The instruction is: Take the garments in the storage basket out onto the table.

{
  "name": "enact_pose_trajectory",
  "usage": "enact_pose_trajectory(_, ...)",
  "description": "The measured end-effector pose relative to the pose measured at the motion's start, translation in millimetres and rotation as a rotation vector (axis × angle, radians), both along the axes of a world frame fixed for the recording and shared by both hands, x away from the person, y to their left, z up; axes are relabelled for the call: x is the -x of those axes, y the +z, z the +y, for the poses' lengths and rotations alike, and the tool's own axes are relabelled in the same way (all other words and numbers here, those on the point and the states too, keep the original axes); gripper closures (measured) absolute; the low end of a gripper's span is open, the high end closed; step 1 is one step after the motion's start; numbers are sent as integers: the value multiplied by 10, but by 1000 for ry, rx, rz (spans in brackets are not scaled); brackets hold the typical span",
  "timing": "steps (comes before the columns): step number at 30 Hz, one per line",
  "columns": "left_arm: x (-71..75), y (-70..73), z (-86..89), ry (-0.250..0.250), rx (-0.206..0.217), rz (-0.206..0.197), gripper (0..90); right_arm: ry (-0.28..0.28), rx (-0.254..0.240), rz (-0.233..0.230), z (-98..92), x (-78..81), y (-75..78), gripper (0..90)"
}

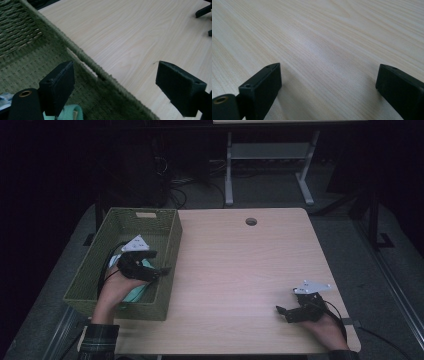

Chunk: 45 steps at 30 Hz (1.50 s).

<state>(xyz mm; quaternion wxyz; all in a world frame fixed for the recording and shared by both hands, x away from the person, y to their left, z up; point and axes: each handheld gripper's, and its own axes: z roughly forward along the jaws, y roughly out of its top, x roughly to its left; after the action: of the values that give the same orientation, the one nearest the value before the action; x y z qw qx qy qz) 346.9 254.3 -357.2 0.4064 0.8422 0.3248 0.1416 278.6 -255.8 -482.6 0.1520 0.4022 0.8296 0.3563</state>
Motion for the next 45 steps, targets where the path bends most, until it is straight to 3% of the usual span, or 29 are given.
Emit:
enact_pose_trajectory(21,-48,-65,300,72,-5,-5,150,0,1,-1,0,0,0,61)
enact_pose_trajectory(39,-111,-156,507,131,-37,-7,174,0,0,0,0,0,0,61)
enact_pose_trajectory(45,-145,-219,560,155,-67,4,175,0,0,0,0,0,0,61)
